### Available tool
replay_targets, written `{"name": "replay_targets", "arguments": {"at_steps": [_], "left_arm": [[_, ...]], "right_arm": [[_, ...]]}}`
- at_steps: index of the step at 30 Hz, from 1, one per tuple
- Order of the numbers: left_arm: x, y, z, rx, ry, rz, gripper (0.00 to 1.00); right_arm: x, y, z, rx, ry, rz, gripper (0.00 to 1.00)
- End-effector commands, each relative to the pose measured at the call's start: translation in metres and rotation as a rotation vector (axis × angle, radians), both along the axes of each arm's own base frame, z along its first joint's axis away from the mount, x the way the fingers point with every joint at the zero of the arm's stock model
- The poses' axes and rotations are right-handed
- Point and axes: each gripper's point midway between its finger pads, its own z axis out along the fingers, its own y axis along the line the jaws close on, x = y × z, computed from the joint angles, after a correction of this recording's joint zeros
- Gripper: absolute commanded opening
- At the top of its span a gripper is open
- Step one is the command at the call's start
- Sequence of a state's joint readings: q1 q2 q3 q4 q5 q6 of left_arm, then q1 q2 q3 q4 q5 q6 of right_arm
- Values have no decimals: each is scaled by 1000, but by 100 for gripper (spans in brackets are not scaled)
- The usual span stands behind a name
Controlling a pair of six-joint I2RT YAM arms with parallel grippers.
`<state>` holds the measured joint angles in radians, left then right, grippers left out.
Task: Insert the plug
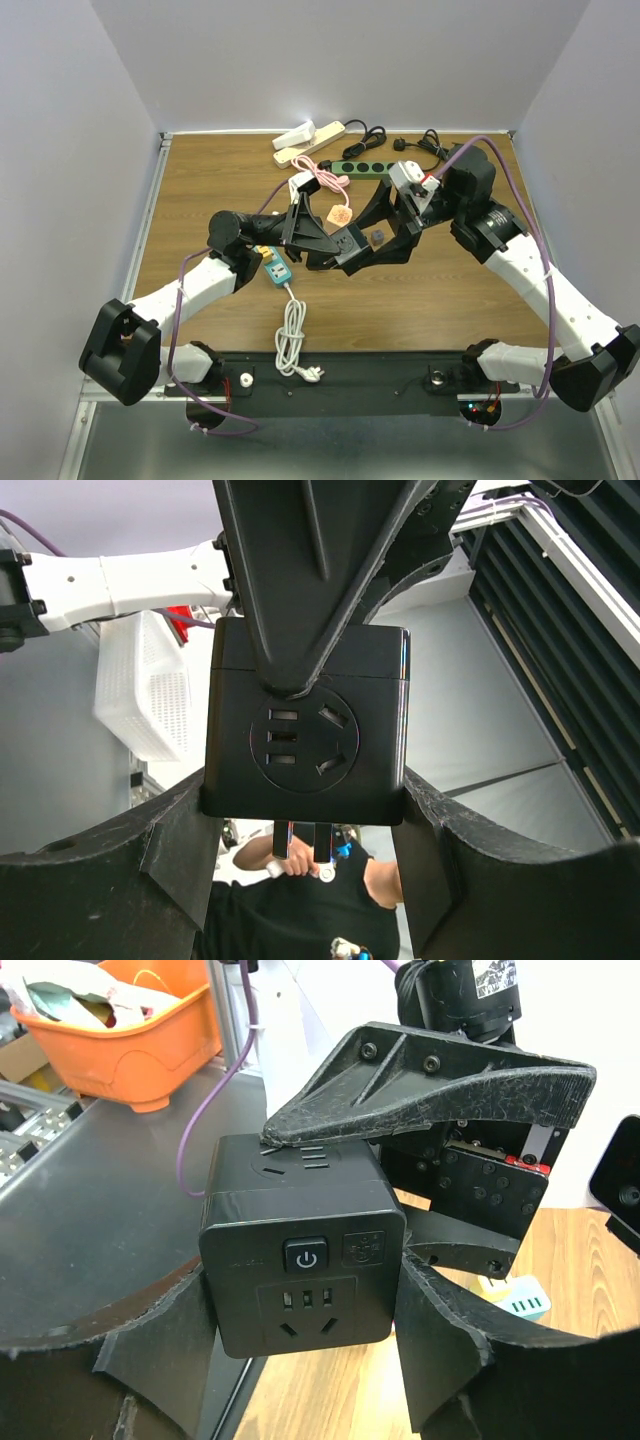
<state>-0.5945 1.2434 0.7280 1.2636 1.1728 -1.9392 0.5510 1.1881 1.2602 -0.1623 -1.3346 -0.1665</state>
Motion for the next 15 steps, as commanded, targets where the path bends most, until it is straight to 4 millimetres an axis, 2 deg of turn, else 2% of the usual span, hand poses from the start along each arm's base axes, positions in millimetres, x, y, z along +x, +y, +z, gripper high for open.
{"name": "replay_targets", "arguments": {"at_steps": [1, 2, 4, 5, 6, 7, 8, 9, 11, 14, 15], "left_arm": [[-80, 53, 48, -508, -738, 4, 0], [-77, 51, 44, -497, -719, 7, 10], [-72, 48, 39, -483, -700, 14, 23], [-68, 45, 36, -468, -682, 17, 36], [-67, 44, 34, -467, -685, 21, 41], [-64, 41, 31, -450, -673, 23, 59], [-60, 38, 26, -439, -675, 34, 67], [-57, 36, 24, -430, -672, 41, 81], [-46, 29, 15, -382, -636, 61, 97], [-30, 18, 1, -316, -636, 104, 99], [-26, 15, -3, -312, -683, 127, 99]], "right_arm": [[-8, 0, 1, 10, -2, 54, 3], [-8, 0, 2, 10, -2, 38, 1], [1, 3, 1, 2, 12, -25, 1], [7, 4, 4, 3, 18, -84, 0], [6, 3, 5, 5, 14, -84, 0], [16, 3, 6, 3, 24, -157, 0], [21, 3, 7, 4, 29, -201, 0], [25, 2, 8, 5, 35, -241, 0], [39, -1, 11, 11, 56, -357, 0], [49, -3, 7, 4, 89, -433, 0], [51, -3, 4, 0, 94, -444, 1]]}}
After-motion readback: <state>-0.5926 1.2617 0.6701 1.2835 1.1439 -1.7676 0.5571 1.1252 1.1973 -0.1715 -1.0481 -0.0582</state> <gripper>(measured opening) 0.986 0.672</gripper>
